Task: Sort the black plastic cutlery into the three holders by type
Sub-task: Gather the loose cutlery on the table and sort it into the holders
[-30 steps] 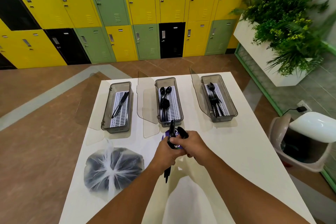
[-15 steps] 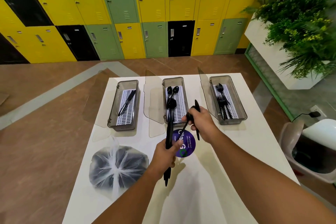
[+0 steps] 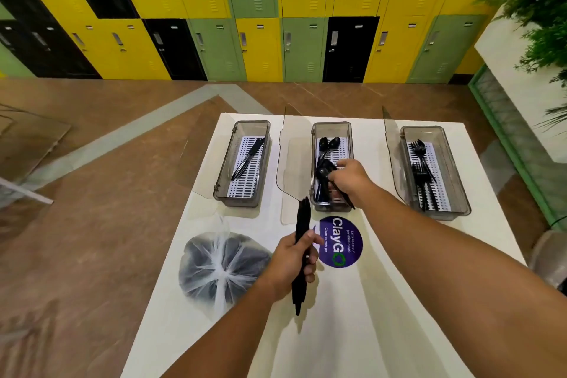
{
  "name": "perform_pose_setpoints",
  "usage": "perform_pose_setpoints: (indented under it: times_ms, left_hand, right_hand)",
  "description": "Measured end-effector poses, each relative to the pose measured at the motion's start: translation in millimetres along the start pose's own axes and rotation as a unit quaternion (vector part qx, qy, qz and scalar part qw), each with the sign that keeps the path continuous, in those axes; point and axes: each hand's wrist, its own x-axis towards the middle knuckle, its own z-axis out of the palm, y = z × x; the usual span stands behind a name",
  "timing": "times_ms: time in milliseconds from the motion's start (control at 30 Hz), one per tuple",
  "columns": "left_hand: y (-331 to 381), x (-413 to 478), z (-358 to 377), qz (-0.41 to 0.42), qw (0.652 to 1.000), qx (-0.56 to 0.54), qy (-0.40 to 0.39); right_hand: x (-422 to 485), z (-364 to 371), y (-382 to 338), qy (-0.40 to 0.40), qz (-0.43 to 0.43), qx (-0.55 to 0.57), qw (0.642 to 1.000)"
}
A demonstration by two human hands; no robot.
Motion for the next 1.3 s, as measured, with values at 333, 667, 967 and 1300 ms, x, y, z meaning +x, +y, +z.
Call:
perform_pose_setpoints:
  times_ms: [333, 667, 967, 1300]
  left_hand:
    - [1.4, 0.0, 9.5, -0.025, 0.999, -0.015, -0.027]
    - [-0.3, -6.9, 11.3, -0.014, 1.0, -0.012, 0.008]
    - [-2.0, -11.0, -2.1, -0.007, 0.999, -0.016, 0.038]
    - [1.0, -11.6, 5.7, -0.02, 0.999, 0.025, -0.011]
  right_hand:
    - [-33.0, -10.0, 23.7, 0.069, -0.11, 0.022, 0.991]
    - [-61.8, -4.5, 57.6, 0.041, -0.031, -0.076, 0.996]
    - [-57.7, 15.8, 49.6, -0.045, 0.014, 0.105, 0.993]
    - [-80.3, 11.2, 42.1, -0.092, -0.083, 0.084, 0.989]
